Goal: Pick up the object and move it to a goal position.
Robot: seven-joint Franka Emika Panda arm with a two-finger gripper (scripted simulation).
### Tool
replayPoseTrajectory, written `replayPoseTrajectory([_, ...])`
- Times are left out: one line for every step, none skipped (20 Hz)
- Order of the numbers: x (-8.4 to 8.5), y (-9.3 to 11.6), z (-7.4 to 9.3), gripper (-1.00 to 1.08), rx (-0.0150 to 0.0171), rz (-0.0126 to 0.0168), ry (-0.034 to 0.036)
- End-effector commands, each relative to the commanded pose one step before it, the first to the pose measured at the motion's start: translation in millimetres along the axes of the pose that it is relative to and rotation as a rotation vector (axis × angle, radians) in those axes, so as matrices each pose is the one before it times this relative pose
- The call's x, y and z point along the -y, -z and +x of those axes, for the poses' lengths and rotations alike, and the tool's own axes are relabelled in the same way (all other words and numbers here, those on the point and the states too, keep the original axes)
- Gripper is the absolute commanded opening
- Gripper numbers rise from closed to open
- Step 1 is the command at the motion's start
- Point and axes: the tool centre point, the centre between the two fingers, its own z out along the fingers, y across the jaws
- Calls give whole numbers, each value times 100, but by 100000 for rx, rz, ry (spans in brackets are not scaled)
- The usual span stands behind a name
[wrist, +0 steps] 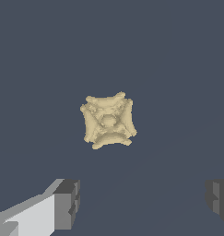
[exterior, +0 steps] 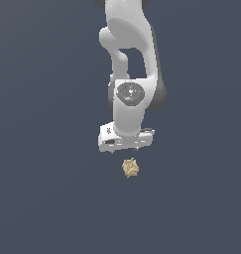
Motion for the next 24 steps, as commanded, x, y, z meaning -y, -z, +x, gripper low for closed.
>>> replayPoseTrajectory([590, -978, 1216, 100, -171, 458, 3539])
replayPoseTrajectory([195, -360, 434, 100, -80, 184, 1254])
replayPoseTrajectory([178, -341, 399, 100, -78, 180, 1159])
replayPoseTrajectory([161, -320, 365, 100, -75, 174, 1064])
replayPoseTrajectory([146, -298, 332, 100, -72, 167, 974])
replayPoseTrajectory([131, -275, 300, 100, -68, 157, 884])
replayPoseTrajectory([115, -251, 268, 100, -63, 146, 793])
replayPoseTrajectory([103, -227, 238, 100, -58, 134, 709])
replayPoseTrajectory([88, -201, 208, 100, -53, 120, 619])
replayPoseTrajectory([76, -176, 179, 100, -47, 106, 536])
replayPoseTrajectory([64, -149, 150, 100, -40, 91, 452])
replayPoseTrajectory([52, -123, 122, 100, -33, 76, 369])
replayPoseTrajectory([40, -96, 94, 100, -26, 59, 286])
replayPoseTrajectory([27, -69, 67, 100, -19, 42, 202])
replayPoseTrajectory([13, -41, 39, 100, -11, 24, 117])
replayPoseTrajectory([-21, -15, 8, 100, 0, 0, 0])
replayPoseTrajectory([21, 43, -95, 100, 89, -18, -186])
replayPoseTrajectory([-1, -42, 0, 100, 0, 0, 0])
replayPoseTrajectory([-3, -126, 0, 100, 0, 0, 0])
replayPoseTrajectory([-5, -209, -1, 100, 0, 0, 0])
replayPoseTrajectory([-7, -292, -2, 100, 0, 0, 0])
replayPoseTrajectory([35, -359, 3, 100, -23, 6, 65])
replayPoseTrajectory([-11, -455, -7, 100, 0, 0, 0])
replayPoseTrajectory([-12, -534, -11, 100, 0, 0, 0])
